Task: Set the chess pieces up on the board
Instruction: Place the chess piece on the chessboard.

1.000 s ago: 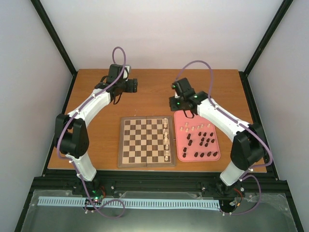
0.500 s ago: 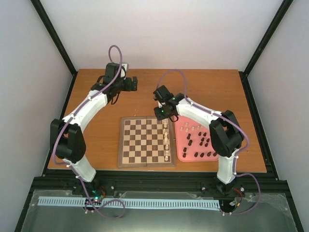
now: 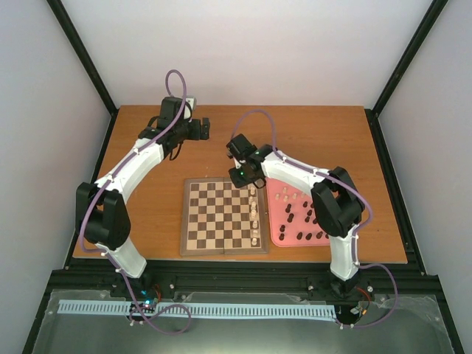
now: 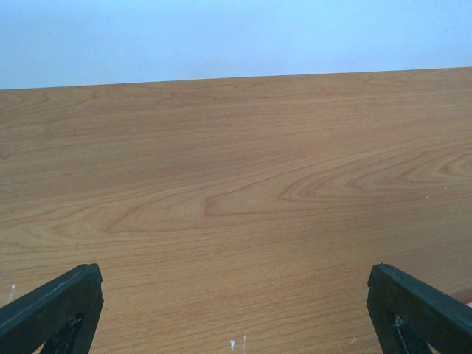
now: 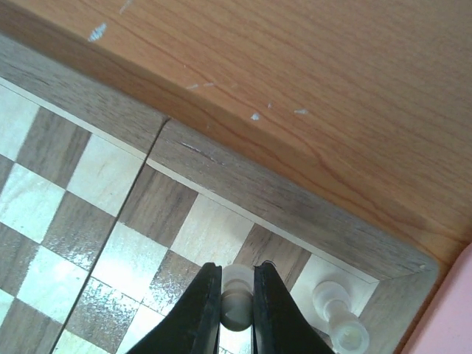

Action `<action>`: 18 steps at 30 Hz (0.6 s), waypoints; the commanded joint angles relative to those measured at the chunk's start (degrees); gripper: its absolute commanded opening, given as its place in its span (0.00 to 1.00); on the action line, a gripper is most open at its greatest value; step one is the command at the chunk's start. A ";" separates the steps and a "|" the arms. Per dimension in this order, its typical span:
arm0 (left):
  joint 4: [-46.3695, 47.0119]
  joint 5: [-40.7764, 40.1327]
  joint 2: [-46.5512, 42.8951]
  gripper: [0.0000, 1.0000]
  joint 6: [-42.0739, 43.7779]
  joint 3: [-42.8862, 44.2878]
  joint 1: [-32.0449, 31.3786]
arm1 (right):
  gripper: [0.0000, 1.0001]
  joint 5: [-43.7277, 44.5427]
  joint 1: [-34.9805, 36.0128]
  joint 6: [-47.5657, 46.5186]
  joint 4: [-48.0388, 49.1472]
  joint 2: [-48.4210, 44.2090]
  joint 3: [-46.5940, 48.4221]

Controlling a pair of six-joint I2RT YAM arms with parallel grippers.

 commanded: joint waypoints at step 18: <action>1.32 -0.42 -2.03 1.00 0.16 -0.26 0.41 | 0.03 4.49 0.89 0.09 -1.30 4.56 1.85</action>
